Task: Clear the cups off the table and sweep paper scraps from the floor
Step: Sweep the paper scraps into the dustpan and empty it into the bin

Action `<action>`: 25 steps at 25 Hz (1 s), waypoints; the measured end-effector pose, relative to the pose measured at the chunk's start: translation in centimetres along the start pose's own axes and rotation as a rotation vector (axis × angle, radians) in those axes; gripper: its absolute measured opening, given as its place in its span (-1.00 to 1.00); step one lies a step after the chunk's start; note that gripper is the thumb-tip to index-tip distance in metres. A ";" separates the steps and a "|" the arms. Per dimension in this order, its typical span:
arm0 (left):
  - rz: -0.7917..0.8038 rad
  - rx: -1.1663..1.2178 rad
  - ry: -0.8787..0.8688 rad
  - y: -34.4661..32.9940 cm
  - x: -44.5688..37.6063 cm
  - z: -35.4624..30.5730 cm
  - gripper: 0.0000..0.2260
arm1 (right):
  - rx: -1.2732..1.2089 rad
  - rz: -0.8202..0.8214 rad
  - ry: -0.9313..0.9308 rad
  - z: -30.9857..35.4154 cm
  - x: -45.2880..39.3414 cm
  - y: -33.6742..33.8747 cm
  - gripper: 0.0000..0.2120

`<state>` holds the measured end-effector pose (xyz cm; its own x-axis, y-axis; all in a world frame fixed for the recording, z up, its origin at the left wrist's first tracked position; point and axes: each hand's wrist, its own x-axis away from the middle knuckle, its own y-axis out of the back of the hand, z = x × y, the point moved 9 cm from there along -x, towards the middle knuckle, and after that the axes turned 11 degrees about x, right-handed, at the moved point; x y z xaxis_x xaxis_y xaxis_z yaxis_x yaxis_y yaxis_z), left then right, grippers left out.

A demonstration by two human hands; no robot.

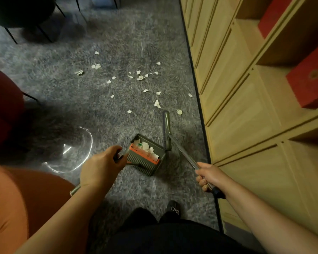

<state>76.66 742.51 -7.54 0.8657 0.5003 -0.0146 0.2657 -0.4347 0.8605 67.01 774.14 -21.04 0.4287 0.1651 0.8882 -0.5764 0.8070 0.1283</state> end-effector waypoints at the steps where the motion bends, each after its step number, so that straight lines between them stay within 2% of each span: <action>1: 0.004 0.001 0.001 0.0 -1.0 -0.2 -0.67 | -0.004 -0.004 -0.002 1.2 -0.6 0.1 -0.44; 9: 0.041 0.045 0.041 -0.7 -13.2 1.3 -0.68 | -0.048 -0.045 0.000 10.8 -5.9 0.4 -0.46; 14: 0.088 0.032 -0.027 -1.2 -20.4 1.1 -0.67 | -0.103 -0.084 -0.026 15.5 -8.3 1.2 -0.46; 20: 0.056 0.044 -0.112 -1.5 -27.8 -1.6 -0.73 | -0.144 -0.166 -0.046 20.9 -12.4 5.0 -0.45; 25: 0.020 0.018 -0.095 -3.1 -34.7 -3.5 -0.74 | -0.112 -0.170 -0.089 26.3 -18.1 9.6 -0.56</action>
<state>44.32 729.12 -7.88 0.9071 0.4184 -0.0460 0.2546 -0.4583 0.8516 35.45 763.98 -24.31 0.4469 -0.0254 0.8942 -0.4183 0.8777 0.2340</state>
